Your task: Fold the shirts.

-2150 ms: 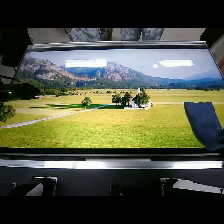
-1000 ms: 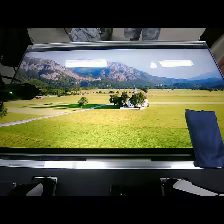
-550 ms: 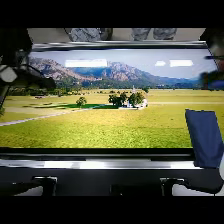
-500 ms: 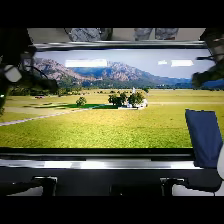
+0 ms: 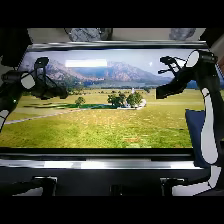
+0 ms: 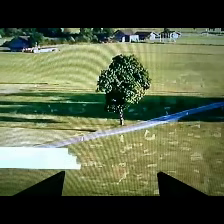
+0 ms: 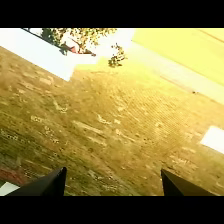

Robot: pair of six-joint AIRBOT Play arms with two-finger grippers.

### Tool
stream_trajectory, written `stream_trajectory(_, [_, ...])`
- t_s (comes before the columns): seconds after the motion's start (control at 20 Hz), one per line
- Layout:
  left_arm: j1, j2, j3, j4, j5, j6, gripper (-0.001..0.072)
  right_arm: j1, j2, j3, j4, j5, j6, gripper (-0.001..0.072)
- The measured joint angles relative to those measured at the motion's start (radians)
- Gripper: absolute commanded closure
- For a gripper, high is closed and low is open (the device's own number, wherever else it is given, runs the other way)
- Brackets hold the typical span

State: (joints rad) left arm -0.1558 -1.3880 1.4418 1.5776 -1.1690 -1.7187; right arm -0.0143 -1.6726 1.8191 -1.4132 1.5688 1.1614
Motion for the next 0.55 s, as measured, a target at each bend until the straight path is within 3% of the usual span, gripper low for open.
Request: stream_trajectory(0.55, [-0.001,0.001,0.000,0.019,0.024,-0.010,-0.0013,0.006,-0.008,0.000,0.006,0.015,0.010,0.0024])
